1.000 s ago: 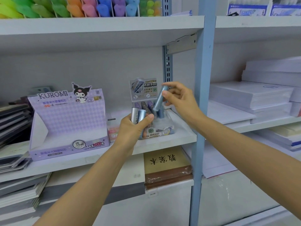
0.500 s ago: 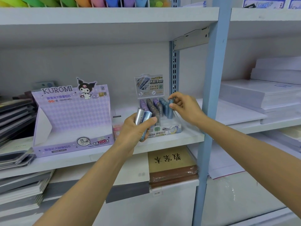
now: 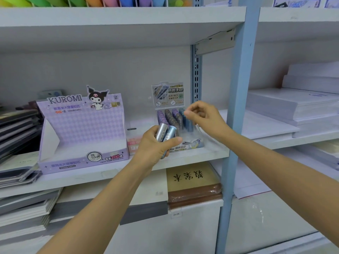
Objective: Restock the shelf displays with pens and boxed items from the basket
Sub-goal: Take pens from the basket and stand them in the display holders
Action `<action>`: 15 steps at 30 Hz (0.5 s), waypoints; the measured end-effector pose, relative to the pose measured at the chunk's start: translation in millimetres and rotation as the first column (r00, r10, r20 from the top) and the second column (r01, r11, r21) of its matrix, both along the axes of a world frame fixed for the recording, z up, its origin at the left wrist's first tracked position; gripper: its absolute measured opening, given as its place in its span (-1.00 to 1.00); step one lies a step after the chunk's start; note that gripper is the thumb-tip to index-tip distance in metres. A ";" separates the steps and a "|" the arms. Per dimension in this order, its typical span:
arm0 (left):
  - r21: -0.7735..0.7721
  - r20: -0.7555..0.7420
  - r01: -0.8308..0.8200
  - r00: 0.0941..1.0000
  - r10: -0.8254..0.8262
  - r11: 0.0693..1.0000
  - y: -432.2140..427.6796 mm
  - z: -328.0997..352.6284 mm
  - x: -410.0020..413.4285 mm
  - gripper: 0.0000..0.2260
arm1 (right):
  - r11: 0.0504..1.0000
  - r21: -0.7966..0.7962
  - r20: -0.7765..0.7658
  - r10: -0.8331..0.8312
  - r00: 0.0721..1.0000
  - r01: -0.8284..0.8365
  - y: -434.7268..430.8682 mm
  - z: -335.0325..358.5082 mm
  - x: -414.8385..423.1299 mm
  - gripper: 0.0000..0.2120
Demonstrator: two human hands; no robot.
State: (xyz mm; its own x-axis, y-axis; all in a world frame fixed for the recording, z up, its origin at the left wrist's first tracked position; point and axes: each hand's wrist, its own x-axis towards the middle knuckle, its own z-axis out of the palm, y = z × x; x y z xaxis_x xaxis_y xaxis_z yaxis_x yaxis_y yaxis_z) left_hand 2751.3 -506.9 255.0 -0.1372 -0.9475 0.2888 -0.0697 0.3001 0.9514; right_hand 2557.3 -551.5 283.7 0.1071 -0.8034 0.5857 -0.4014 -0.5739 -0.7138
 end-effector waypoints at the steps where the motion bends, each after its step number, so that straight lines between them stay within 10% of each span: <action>1: -0.002 -0.003 0.004 1.000 -0.004 1.000 0.5 0.2 -1.7 -0.65 | 0.990 0.055 0.050 0.124 0.991 -0.127 7.7 4.1 2.8 -0.88; 6: -0.031 0.011 0.020 1.000 -0.020 0.999 3.7 2.3 -8.0 -0.63 | 0.891 0.226 0.107 0.379 0.919 -0.394 27.5 6.6 16.0 -0.78; 15: -0.056 -0.124 -0.016 0.992 0.008 0.998 11.8 11.4 3.3 -0.90 | 0.956 0.151 0.155 0.230 0.961 -0.253 33.4 3.2 -1.0 -0.90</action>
